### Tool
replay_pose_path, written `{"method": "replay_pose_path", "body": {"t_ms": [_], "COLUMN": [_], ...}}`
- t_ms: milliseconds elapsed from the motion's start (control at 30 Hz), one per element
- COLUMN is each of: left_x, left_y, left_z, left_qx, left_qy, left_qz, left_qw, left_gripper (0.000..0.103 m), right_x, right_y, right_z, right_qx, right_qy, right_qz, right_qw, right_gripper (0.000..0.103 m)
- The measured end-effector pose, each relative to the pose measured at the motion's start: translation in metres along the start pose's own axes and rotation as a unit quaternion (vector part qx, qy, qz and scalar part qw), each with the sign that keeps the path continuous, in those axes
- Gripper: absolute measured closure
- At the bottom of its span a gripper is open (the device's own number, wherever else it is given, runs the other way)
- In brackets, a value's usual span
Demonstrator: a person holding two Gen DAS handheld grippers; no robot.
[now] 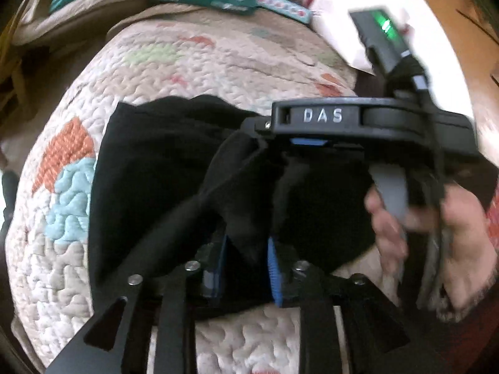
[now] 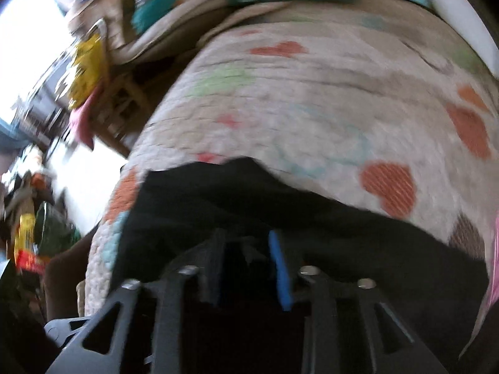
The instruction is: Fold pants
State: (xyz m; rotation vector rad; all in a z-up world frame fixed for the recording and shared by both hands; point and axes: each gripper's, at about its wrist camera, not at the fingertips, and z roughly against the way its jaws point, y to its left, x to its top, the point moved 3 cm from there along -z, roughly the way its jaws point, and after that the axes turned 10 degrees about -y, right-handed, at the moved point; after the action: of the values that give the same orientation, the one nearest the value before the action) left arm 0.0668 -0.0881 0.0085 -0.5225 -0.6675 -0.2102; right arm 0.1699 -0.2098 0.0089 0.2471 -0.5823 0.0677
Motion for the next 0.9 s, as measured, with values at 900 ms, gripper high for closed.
{"method": "replay_pose_path", "body": {"t_ms": [900], "left_x": [0.053], "left_y": [0.051], "left_z": [0.017], "left_qx": [0.061], "left_qy": [0.000], "left_qz": [0.005], "left_qw": [0.9982], "left_gripper": [0.054], "right_x": [-0.076], "right_y": [-0.039], "right_z": [0.067], "right_qx": [0.045], "right_qy": [-0.082], "right_qz": [-0.243], "right_qw": [0.965], "right_gripper": [0.038]}}
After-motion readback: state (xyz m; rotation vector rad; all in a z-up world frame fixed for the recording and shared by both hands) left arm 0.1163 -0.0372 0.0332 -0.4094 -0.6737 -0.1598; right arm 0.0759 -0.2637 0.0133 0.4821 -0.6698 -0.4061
